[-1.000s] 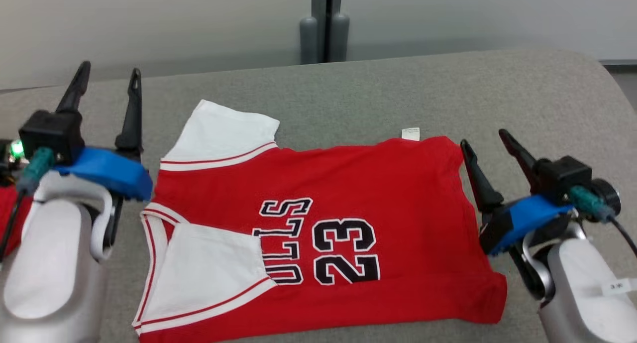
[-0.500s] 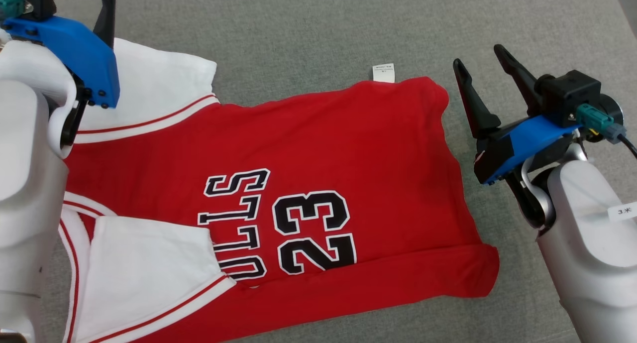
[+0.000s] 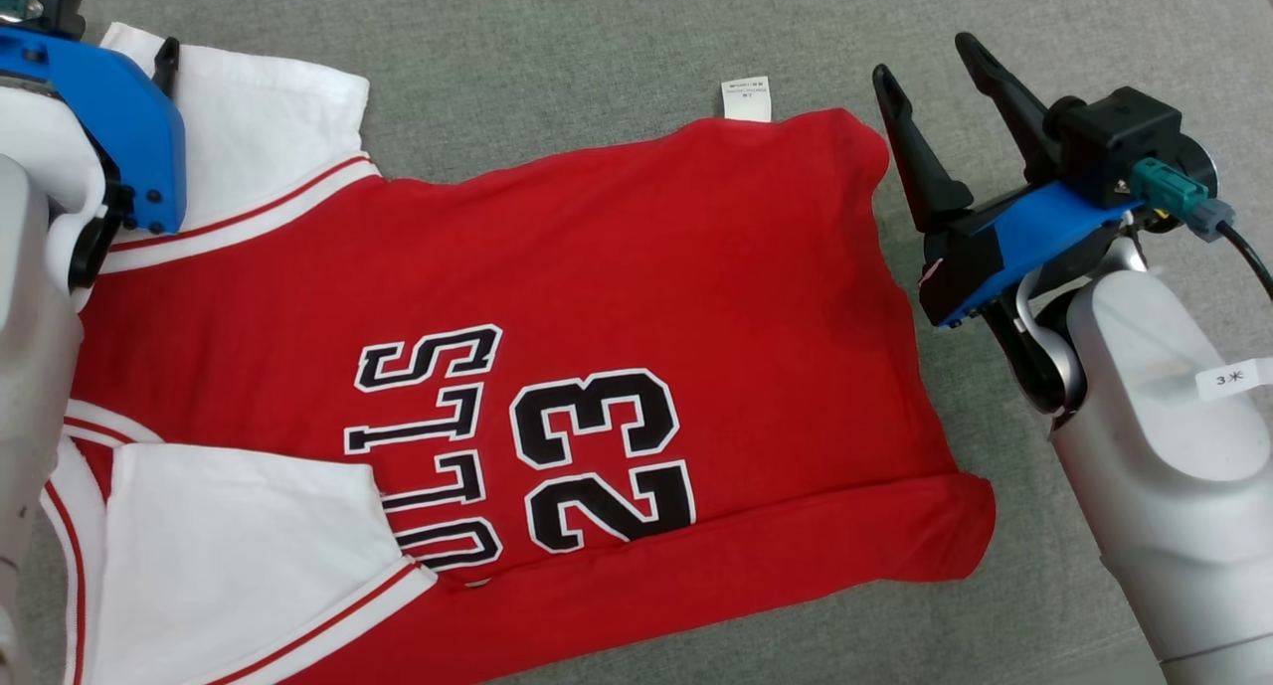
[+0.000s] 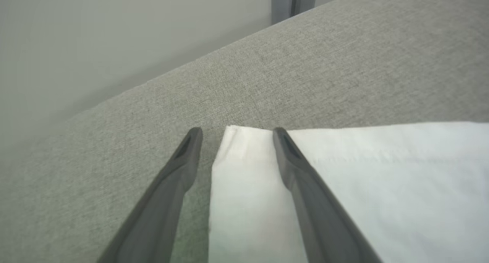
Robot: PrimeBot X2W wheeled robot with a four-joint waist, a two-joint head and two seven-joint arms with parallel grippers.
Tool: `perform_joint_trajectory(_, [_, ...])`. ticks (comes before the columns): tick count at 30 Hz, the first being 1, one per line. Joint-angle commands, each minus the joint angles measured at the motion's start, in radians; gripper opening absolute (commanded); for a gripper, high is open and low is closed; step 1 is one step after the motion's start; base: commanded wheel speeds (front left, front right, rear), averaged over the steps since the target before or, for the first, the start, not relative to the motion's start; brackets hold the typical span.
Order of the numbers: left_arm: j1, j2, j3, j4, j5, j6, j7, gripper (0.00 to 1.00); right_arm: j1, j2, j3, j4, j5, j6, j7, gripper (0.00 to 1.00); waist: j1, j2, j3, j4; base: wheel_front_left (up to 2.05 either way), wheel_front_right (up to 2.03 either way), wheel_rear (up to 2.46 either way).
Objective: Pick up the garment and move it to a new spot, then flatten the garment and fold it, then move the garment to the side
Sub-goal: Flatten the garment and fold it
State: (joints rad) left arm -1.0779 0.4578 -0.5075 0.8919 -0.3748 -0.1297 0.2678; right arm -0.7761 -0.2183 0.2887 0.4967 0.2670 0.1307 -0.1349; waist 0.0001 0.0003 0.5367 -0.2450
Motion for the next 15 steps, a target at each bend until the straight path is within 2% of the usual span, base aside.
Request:
perform_joint_trajectory(1, [-0.024, 0.002, -0.012, 0.019, -0.018, 0.0, -0.007, 1.0, -0.023, -0.001, 0.007, 0.011, 0.008, 0.0, -0.006, 1.0, -0.0001, -0.0003, 0.006, -0.003, 0.0, 0.0, 0.0])
perform_joint_trajectory(4, [-0.028, -0.005, -0.03, 0.052, -0.047, -0.001, -0.002, 1.0, -0.028, -0.004, 0.021, 0.029, 0.017, 0.0, 0.006, 1.0, -0.0001, -0.0003, 0.011, -0.006, 0.0, 0.0, 0.0])
perform_joint_trajectory(5, [-0.029, -0.008, -0.037, 0.061, -0.055, -0.001, -0.004, 0.96, -0.029, -0.005, 0.028, 0.036, 0.022, 0.0, 0.01, 1.0, -0.0001, -0.0003, 0.01, -0.006, 0.0, 0.0, 0.0])
perform_joint_trajectory(6, [-0.031, -0.008, -0.047, 0.069, -0.058, -0.001, -0.006, 0.44, -0.031, -0.007, 0.034, 0.045, 0.028, 0.0, 0.017, 1.0, -0.0001, -0.0003, 0.007, -0.005, 0.0, 0.0, 0.0])
perform_joint_trajectory(7, [-0.032, -0.01, -0.053, 0.077, -0.063, -0.001, -0.009, 0.0, -0.033, -0.011, 0.04, 0.052, 0.035, 0.0, 0.024, 1.0, -0.0001, -0.0003, 0.003, -0.004, 0.0, 0.0, 0.0])
perform_joint_trajectory(15, [-0.057, -0.041, -0.114, 0.089, -0.106, -0.001, -0.07, 0.0, -0.052, -0.037, 0.084, 0.121, 0.098, 0.0, 0.107, 1.0, -0.0001, -0.0003, -0.028, 0.029, 0.0, 0.0, 0.0])
